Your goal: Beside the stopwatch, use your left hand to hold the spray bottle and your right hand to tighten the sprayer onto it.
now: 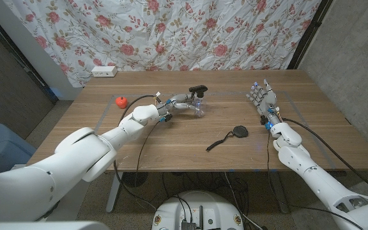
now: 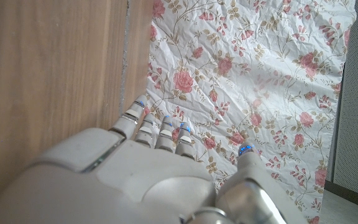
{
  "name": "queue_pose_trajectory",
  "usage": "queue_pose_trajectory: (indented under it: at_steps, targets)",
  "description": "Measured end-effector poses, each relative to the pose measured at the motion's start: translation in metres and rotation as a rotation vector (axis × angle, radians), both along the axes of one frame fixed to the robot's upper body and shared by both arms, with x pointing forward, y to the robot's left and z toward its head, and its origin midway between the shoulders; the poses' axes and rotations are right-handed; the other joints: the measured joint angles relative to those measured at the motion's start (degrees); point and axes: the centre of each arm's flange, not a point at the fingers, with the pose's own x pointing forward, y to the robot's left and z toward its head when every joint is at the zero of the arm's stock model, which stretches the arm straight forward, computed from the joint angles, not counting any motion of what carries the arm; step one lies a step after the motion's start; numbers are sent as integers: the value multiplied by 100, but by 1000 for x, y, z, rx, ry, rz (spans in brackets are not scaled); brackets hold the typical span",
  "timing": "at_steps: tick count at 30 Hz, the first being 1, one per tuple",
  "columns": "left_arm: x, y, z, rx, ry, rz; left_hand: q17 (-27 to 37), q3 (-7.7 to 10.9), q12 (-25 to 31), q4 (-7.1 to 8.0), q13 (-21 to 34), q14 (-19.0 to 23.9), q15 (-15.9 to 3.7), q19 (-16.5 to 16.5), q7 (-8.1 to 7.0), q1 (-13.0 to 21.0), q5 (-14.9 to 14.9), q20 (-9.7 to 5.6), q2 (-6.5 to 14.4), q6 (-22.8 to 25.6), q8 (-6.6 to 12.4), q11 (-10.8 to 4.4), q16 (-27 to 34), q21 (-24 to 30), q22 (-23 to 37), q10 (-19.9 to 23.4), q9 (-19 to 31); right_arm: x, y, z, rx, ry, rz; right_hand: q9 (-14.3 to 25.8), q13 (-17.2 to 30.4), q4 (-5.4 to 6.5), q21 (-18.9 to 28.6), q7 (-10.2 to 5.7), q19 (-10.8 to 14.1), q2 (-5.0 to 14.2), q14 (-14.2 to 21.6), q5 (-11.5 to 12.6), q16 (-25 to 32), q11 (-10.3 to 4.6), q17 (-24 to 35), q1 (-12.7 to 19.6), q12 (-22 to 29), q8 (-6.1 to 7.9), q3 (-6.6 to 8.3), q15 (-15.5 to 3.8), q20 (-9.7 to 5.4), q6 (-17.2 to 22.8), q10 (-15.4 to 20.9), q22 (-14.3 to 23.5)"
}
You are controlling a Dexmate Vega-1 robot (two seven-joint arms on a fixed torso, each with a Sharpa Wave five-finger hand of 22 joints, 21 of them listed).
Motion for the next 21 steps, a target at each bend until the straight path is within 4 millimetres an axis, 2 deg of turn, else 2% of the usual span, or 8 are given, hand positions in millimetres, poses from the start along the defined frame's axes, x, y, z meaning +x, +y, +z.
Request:
queue_pose_trajectory:
  at_steps: [7, 12, 17, 21]
  targets:
    - [2, -3, 0, -12, -6, 14, 53, -210, 123, 37, 100, 363, -24, 245, -24, 171, 0, 6, 118, 309, 247, -75, 66, 0, 0, 436, 55, 0, -2, 0, -8, 7, -6, 0, 0, 0, 0, 0, 0, 0, 0, 0, 0, 0, -28, 0, 0, 0, 0, 0, 0, 0, 0, 0]
    - [3, -4, -1, -24, -11, 25, 92, -410, 252, 79, 225, 686, -27, 483, -55, 244, 0, -6, 192, 585, 475, -193, 202, 37, 14, 789, 105, 0, -1, 0, -17, 10, -8, 0, 0, 0, 0, 0, 0, 0, 0, 0, 0, 0, -28, 0, 0, 0, 0, 0, 0, 0, 0, 0]
    - [3, -6, 0, -42, -23, 34, 108, -501, 337, 93, 307, 885, -32, 645, -115, 277, -4, -4, 245, 746, 641, -268, 283, 37, 14, 1041, 153, -1, 0, 1, -28, 11, -11, 0, 0, 0, 0, 0, 0, 1, 0, 0, 0, 0, -27, 1, 0, 0, 0, 0, 0, 0, 0, 0]
    - [2, -8, -2, -53, -28, 37, 133, -581, 399, 92, 349, 996, -44, 709, -167, 273, 23, -6, 300, 799, 734, -237, 323, 37, 14, 1144, 183, -2, 0, 1, -37, 11, -15, 0, 0, 0, 0, 0, 0, 30, 0, 0, 0, 0, -27, 30, 0, 0, 0, 0, -1, 0, 0, 0]
